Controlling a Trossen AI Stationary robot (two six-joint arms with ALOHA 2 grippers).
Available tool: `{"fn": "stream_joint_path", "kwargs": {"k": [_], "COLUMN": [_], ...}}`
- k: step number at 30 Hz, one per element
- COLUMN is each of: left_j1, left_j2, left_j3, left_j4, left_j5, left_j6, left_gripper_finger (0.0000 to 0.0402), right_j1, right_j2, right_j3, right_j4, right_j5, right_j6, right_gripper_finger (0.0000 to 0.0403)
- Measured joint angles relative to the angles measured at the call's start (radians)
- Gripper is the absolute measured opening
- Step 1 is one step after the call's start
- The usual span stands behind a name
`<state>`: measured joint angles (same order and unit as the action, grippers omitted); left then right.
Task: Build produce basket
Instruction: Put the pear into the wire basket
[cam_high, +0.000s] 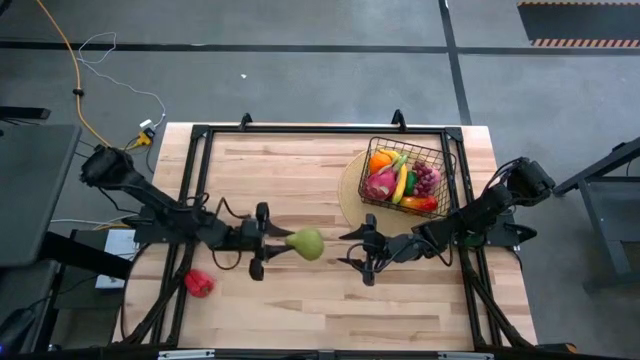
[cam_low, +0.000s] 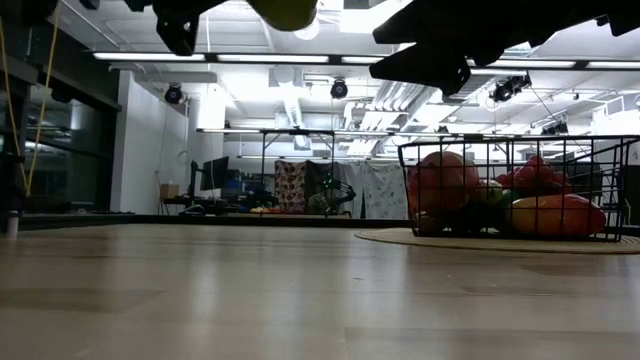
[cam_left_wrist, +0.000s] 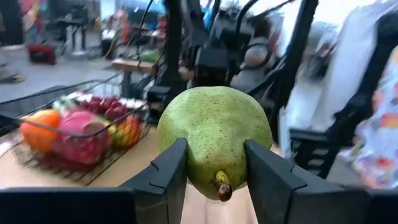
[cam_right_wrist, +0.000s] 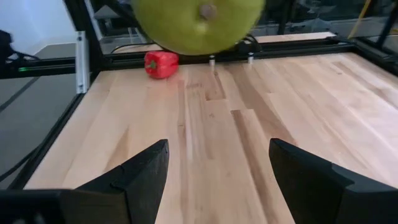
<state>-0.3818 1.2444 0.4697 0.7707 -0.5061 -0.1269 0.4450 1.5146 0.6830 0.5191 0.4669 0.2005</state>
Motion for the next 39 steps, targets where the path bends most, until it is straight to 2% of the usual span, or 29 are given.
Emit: {"fn": "stream_joint_path", "kwargs": {"k": [6, 16, 39], "left_j1": [-0.006, -0.026, -0.020], "left_j2": [0.002, 0.003, 0.003], "left_j3": [-0.079, -0.074, -0.074], "left_j4": [0.173, 0.173, 0.169], "left_j5": [0.020, -0.051, -0.056], "left_j6": [-0.009, -0.016, -0.027], "left_gripper_finger": [0.0127, 0.0127, 0.0127], "right_j1": [0.000, -0.002, -0.002], "right_j2": [0.000, 0.000, 0.000], "right_j3": [0.000, 0.000, 0.000], "right_j4": [0.001, 0.009, 0.017], "right_j5": [0.048, 0.051, 0.051], "right_j6": [-0.003, -0.045, -0.044], "right_gripper_finger": [0.0268, 0.0268, 0.0268]}}
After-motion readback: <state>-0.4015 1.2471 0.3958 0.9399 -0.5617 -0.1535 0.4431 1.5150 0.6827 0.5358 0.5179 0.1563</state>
